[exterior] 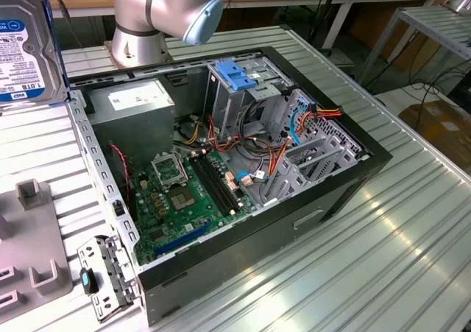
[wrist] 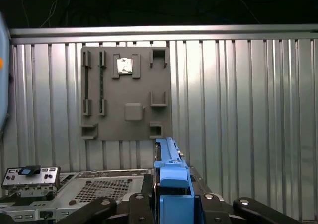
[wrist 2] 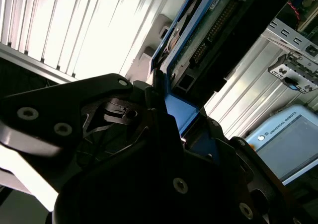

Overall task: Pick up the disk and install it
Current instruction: 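Pick up the disk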

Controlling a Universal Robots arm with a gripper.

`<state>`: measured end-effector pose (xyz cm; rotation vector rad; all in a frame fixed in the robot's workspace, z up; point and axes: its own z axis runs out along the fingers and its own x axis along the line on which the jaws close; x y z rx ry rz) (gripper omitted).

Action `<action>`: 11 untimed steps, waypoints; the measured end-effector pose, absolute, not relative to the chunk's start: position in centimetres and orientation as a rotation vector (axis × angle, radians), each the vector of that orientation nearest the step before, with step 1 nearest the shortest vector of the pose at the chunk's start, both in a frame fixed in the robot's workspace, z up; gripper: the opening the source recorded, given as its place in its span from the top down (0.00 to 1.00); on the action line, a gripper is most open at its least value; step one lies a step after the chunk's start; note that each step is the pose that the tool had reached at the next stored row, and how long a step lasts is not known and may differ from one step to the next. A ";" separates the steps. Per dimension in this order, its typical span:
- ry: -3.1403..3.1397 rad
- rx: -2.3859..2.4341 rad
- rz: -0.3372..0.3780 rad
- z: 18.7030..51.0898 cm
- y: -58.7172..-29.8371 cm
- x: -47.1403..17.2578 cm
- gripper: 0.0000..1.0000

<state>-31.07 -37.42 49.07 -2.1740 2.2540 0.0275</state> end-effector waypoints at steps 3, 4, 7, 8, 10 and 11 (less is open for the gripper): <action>2.254 -2.174 0.028 49.1 -37.5 -30.9 0.63; 2.254 -2.174 0.027 49.1 -37.5 -30.9 0.63; 2.254 -2.174 0.027 49.1 -37.6 -30.7 0.63; 2.254 -2.174 0.027 49.1 -37.6 -30.6 0.63; 2.254 -2.174 0.027 49.1 -37.7 -30.5 0.63; 2.254 -2.174 0.027 49.1 -37.7 -30.5 0.63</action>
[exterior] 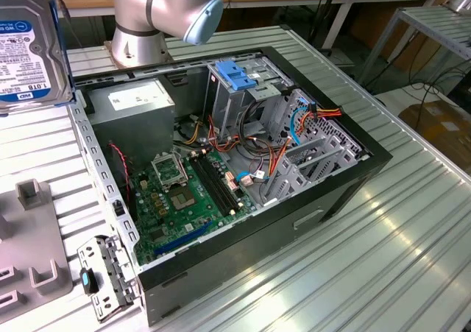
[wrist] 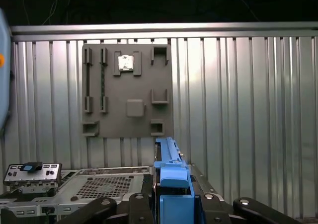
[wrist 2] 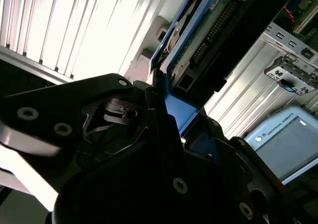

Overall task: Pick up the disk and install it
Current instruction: 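Pick up the disk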

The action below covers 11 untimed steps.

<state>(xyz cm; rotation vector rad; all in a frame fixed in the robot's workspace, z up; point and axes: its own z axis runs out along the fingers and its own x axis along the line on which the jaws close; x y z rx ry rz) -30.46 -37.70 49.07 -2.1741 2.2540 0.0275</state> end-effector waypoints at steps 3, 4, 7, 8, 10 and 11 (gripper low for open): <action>2.254 -2.174 0.027 49.1 -37.8 -30.3 0.63; 2.254 -2.174 0.027 49.1 -37.8 -30.3 0.63; 2.254 -2.174 0.028 49.1 -37.9 -30.1 0.63; 2.254 -2.174 0.027 49.1 -37.9 -30.0 0.63; 2.254 -2.174 0.027 49.1 -38.0 -29.9 0.63; 2.254 -2.174 0.027 49.1 -38.0 -29.8 0.63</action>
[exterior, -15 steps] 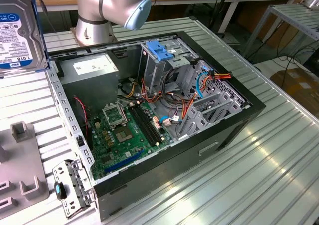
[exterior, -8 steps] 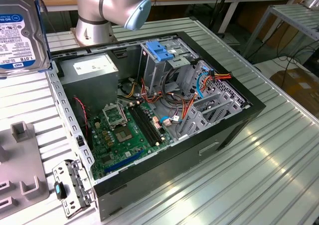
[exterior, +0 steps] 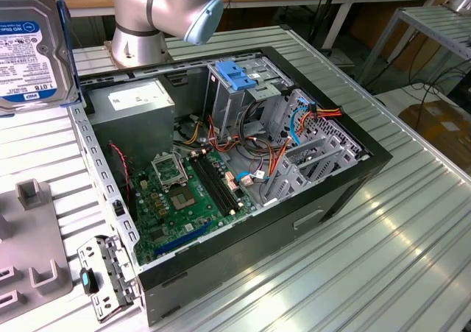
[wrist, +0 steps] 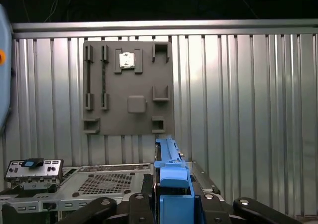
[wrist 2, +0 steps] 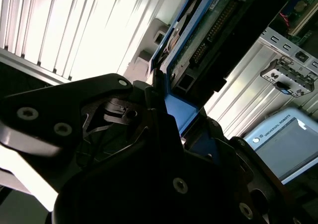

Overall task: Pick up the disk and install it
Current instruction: 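Pick up the disk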

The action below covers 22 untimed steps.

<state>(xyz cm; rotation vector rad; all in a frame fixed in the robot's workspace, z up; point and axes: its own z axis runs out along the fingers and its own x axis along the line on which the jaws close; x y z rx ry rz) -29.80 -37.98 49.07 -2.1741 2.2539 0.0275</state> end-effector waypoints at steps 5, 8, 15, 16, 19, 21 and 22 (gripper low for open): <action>2.254 -2.174 0.028 49.1 -38.3 -29.3 0.63; 2.254 -2.174 0.027 49.1 -38.6 -29.1 0.63; 2.254 -2.174 0.027 49.1 -39.2 -28.6 0.63; 2.254 -2.174 0.028 49.1 -39.3 -28.5 0.63; 2.254 -2.174 0.027 49.1 -39.4 -28.2 0.63; 2.254 -2.174 0.027 49.1 -39.5 -28.1 0.63; 2.254 -2.174 0.027 49.1 -39.6 -28.0 0.63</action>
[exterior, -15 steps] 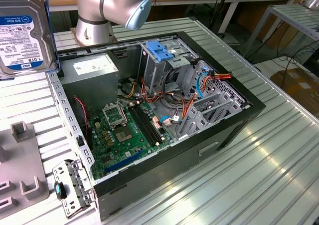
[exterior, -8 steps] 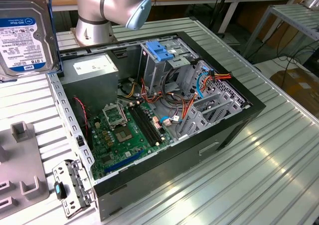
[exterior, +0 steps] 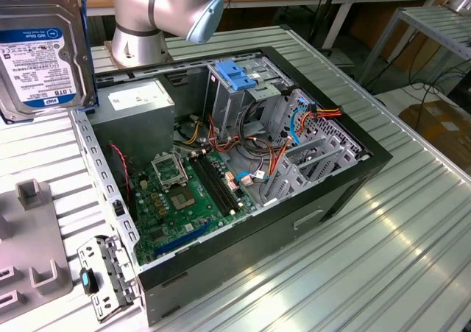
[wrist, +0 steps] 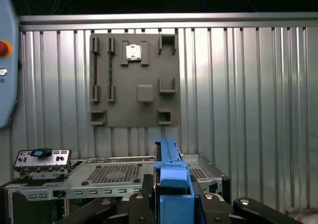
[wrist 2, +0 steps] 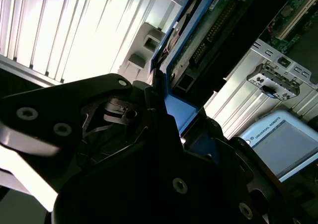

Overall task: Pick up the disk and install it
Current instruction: 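Pick up the disk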

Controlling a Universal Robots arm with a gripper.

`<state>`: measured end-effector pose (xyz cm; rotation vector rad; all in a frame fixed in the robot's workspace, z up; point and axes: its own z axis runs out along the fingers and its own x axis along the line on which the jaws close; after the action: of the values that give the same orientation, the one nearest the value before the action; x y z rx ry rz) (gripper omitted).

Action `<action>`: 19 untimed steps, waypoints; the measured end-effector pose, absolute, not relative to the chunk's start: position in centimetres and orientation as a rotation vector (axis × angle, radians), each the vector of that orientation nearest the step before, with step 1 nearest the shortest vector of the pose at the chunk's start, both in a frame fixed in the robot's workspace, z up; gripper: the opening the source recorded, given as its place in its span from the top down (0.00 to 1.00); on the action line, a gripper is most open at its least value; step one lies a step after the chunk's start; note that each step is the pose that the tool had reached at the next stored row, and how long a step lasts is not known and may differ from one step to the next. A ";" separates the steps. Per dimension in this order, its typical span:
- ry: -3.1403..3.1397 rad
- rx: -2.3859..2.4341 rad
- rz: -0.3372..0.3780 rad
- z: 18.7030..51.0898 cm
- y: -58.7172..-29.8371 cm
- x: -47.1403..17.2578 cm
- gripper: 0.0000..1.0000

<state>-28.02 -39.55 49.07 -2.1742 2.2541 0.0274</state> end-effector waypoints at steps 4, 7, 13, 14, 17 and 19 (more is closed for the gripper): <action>2.254 -2.174 0.027 49.1 -39.7 -27.8 0.63; 2.254 -2.174 0.027 49.1 -39.7 -27.7 0.63; 2.254 -2.174 0.027 49.0 -39.9 -27.5 0.63; 2.254 -2.174 0.027 49.1 -39.9 -27.4 0.63; 2.254 -2.174 0.027 49.0 -40.0 -27.3 0.63; 2.254 -2.174 0.027 49.0 -40.1 -27.2 0.63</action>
<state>-27.22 -40.09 49.04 -2.1743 2.2542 0.0271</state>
